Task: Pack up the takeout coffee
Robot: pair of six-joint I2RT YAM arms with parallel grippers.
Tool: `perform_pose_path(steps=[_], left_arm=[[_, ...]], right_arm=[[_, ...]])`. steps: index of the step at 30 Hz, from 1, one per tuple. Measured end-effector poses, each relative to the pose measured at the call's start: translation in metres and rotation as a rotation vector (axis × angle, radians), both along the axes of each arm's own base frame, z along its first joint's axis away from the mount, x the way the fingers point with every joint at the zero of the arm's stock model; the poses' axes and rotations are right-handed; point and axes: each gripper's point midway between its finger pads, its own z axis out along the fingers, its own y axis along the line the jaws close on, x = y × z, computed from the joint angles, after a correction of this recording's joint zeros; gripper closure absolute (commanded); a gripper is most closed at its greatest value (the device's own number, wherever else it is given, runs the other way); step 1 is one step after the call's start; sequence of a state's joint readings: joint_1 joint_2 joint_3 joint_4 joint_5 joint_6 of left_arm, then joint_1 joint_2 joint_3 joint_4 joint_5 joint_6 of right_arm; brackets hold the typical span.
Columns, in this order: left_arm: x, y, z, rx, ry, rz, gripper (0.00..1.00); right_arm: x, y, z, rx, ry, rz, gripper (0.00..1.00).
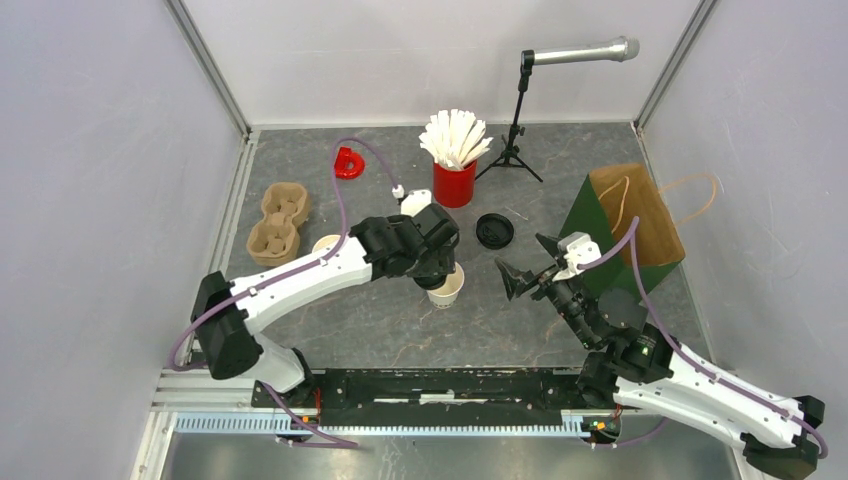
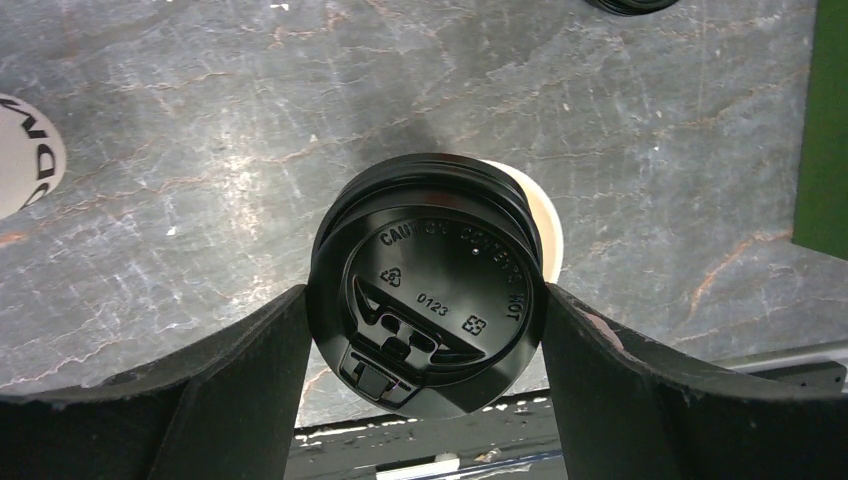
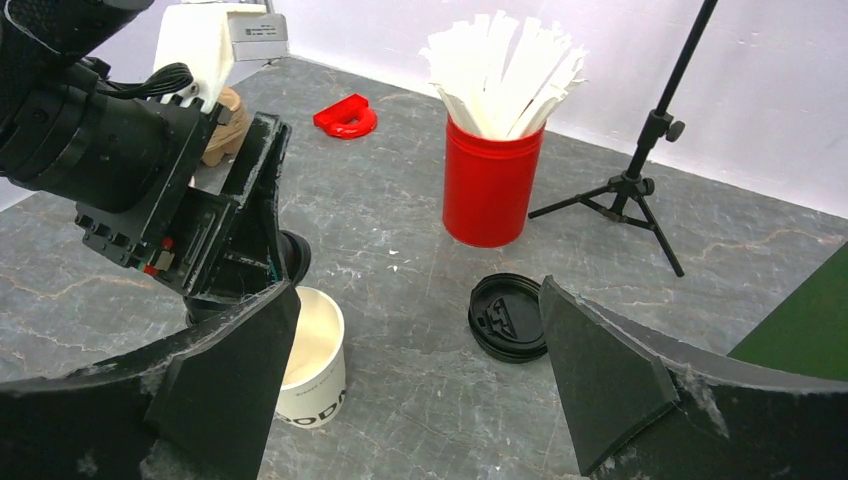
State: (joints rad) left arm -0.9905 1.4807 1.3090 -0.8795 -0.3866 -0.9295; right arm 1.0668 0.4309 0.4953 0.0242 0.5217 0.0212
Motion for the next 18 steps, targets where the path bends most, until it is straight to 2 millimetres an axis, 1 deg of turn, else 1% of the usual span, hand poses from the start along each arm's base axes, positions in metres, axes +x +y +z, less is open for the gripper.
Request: perform_pose_path(steps=[4, 8, 13, 18], left_arm=[[-0.001, -0.014, 0.002, -0.005, -0.002, -0.023, 0.21], [0.0, -0.024, -0.002, 0.0, 0.004, -0.037, 0.19], [0.0, -0.027, -0.014, 0.031, 0.02, -0.047, 0.18], [0.001, -0.029, -0.028, 0.069, 0.038, -0.056, 0.16]], right_arm=[[0.0, -0.002, -0.001, -0.001, 0.001, -0.01, 0.02], [-0.001, -0.007, 0.002, 0.011, -0.006, -0.018, 0.02], [-0.002, -0.011, 0.007, 0.028, -0.016, -0.022, 0.02], [-0.002, -0.011, 0.003, 0.023, -0.013, -0.023, 0.02]])
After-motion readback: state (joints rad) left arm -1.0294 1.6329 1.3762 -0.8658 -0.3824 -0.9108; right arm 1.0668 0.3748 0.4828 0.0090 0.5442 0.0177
